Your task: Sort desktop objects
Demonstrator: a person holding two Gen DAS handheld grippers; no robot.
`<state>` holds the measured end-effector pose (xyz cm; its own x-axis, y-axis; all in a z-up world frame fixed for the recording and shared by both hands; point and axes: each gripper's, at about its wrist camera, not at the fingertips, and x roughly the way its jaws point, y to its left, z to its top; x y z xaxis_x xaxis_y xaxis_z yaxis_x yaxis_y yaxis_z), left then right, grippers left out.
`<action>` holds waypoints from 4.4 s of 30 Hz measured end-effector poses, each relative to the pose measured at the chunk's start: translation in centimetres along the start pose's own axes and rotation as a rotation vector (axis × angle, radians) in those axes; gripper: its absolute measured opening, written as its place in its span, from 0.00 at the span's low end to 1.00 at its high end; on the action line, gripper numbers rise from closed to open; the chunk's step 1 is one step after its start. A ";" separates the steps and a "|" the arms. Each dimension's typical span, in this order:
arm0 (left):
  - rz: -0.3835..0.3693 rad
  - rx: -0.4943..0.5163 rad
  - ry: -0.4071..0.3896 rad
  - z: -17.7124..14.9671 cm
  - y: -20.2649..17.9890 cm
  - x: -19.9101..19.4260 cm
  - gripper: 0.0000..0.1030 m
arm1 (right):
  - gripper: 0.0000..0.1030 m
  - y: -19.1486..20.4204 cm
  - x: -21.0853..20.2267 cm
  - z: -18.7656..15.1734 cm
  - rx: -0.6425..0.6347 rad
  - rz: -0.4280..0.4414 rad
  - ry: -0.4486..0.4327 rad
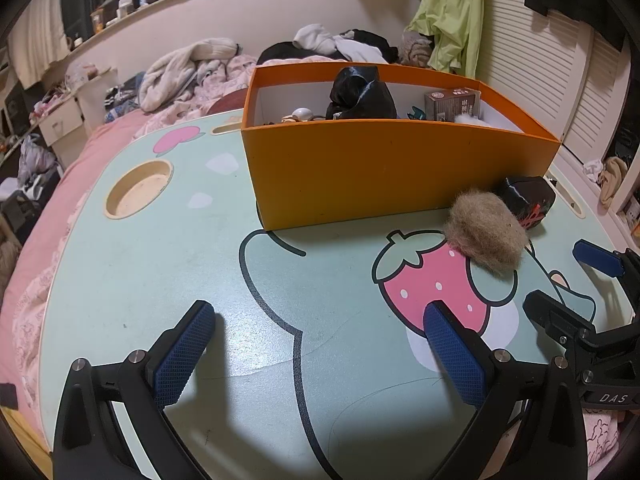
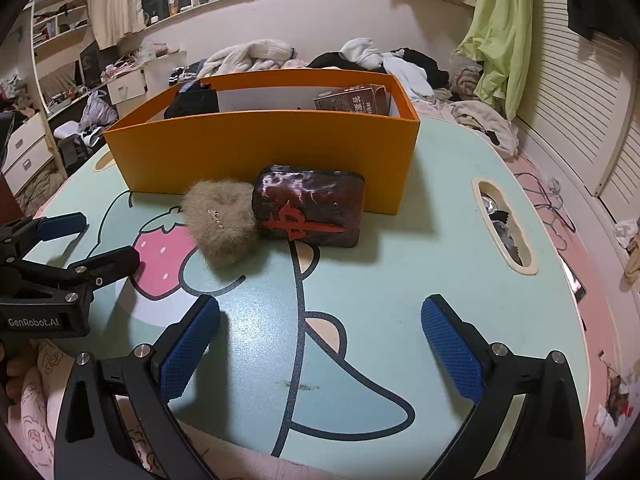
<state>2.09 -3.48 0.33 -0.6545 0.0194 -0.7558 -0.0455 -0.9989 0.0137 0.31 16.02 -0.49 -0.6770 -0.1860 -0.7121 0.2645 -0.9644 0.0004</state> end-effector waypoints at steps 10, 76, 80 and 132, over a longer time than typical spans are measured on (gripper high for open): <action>0.000 0.000 -0.001 -0.1 -0.1 0.2 1.00 | 0.99 0.2 0.0 0.0 0.001 -0.001 0.000; -0.126 0.033 -0.046 1.2 -2.1 -1.5 1.00 | 0.95 -4.4 -2.5 -1.0 0.307 0.268 -0.185; -0.199 0.106 -0.048 3.8 -5.7 -1.6 1.00 | 0.92 -4.8 -3.1 -0.9 0.337 0.288 -0.231; -0.197 -0.073 -0.264 12.7 -0.5 -2.2 0.92 | 0.62 0.7 -0.3 13.0 0.051 0.121 -0.094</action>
<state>-5.99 -2.50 10.32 -0.8119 0.2132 -0.5434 -0.1426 -0.9752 -0.1695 -8.23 12.94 8.85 -0.7043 -0.3154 -0.6360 0.3140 -0.9419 0.1193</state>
